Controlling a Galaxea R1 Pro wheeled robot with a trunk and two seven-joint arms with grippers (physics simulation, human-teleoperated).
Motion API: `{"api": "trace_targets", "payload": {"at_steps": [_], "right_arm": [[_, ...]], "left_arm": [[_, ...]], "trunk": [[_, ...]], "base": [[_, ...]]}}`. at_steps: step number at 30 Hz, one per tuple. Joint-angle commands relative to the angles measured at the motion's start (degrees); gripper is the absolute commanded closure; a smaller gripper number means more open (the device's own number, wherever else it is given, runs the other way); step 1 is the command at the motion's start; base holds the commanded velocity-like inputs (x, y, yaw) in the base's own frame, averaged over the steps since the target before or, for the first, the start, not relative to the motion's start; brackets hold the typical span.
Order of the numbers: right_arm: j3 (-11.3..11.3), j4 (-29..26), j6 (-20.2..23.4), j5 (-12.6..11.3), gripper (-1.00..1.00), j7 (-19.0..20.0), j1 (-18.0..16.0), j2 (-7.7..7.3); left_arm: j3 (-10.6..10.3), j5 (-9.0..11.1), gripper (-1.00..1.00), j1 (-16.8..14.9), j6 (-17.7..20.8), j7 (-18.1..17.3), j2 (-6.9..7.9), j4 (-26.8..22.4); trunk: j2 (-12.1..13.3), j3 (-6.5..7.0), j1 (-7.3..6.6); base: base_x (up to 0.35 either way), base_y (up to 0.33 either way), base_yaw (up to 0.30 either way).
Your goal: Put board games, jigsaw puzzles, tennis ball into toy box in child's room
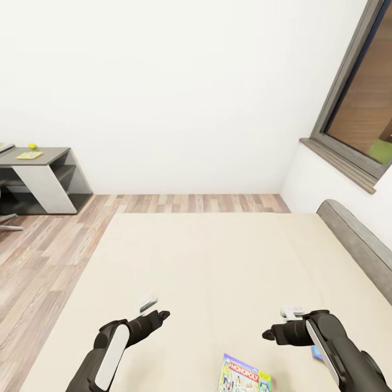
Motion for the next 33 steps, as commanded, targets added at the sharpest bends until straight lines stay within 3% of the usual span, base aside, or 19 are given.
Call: {"api": "trace_targets", "payload": {"at_steps": [1,33], "right_arm": [[0.0,-0.1,0.2,0.1,-1.0,0.5,0.1,-0.06],[0.1,-0.2,0.2,0.0,-1.0,2.8,0.6,-0.23]], "left_arm": [[0.1,0.6,-1.0,0.0,0.3,0.5,-0.05,-0.1],[-0.4,0.7,-1.0,0.0,0.3,-0.4,-0.05,-0.2]], "trunk": [[-0.1,-0.21,0.03],[-0.1,-3.2,0.03]], "base": [[0.0,0.0,0.0],[0.0,0.0,0.0]]}}
